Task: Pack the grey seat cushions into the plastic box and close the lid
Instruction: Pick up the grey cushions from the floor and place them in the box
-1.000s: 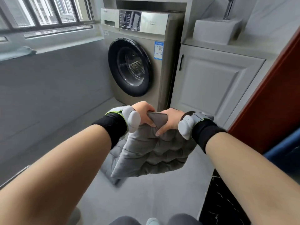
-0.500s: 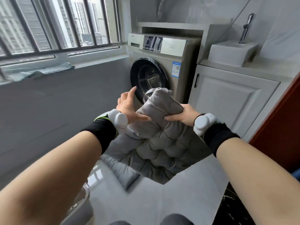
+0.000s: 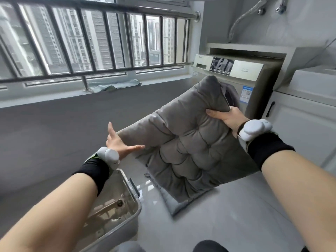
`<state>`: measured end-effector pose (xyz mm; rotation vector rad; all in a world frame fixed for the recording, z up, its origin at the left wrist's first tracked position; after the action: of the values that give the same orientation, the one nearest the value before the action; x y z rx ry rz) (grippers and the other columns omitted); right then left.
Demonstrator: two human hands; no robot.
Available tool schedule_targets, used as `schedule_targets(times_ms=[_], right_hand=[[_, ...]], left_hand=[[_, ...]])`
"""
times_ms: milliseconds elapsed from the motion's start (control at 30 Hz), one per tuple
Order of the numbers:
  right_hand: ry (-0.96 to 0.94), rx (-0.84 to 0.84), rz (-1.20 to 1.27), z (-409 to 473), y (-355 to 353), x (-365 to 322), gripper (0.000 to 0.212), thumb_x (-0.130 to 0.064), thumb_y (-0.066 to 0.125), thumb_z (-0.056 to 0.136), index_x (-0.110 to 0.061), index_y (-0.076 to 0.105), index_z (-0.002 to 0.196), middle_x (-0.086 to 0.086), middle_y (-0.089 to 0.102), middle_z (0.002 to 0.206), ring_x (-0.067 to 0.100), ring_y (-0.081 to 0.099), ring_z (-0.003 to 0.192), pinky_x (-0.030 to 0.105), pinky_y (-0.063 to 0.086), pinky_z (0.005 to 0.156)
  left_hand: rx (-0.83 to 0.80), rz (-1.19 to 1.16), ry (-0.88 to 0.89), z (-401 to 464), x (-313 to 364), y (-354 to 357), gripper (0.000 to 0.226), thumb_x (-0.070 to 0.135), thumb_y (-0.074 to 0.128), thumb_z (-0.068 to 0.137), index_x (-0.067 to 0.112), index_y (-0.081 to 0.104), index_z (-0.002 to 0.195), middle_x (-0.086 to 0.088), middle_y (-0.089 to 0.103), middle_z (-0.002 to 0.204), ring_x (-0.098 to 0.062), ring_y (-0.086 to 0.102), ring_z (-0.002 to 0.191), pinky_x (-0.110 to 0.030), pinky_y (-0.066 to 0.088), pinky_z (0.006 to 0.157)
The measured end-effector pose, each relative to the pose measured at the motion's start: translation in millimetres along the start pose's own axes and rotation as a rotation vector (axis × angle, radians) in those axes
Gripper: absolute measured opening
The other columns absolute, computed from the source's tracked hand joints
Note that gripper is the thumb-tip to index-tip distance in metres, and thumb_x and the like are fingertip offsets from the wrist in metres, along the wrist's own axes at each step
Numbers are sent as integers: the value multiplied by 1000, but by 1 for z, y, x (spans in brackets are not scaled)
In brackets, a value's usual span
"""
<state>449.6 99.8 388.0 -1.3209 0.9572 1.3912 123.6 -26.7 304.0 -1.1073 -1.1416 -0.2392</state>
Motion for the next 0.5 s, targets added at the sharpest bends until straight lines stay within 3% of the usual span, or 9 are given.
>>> schedule_targets(times_ms=[100,167,333,433,500], right_hand=[[1,-39,81,4,30,-6,66,-47,91,29,-12,74,82,6,75,96,24,68,97,37,53,93],[-7,-65,129,8,55,-9,79,-51,91,19,-11,75,85,7,75,96,25,69,98,38,53,93],[13,-121,228,10,113,-18,77,-46,91,24,-9,74,88,7,76,92,24,71,94,39,54,91],[44,-139,238,11,149,-22,76,-46,88,40,-5,71,102,3,77,87,19,73,87,32,58,82],[72,-164,228,10,179,-22,69,-43,84,53,-4,68,108,6,76,95,22,72,93,32,58,83]], left_hand=[[-15,-93,-82,0,-29,-26,152,43,90,48,31,-27,143,-14,22,155,-30,33,140,-44,28,115],[2,-151,-111,-2,-50,-44,141,31,87,62,22,-27,145,-16,32,150,-28,38,136,-39,28,113],[6,-238,-190,-6,-97,-72,129,28,82,68,20,-18,148,-15,38,148,-30,46,129,-40,34,111],[-24,-285,-192,-10,-113,-87,112,18,75,77,16,-11,149,-7,48,137,-21,52,116,-23,39,88],[-49,-354,-171,-15,-121,-104,113,16,80,71,14,-1,149,-2,51,129,-14,53,106,-23,42,84]])
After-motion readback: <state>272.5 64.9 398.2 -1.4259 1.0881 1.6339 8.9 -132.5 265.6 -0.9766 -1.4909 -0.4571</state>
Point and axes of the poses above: each hand's wrist, its own z-axis towards the middle knuckle, its own y-axis out of the palm, x = y × z, the point moved 2 cm from there along z, towards the middle knuckle
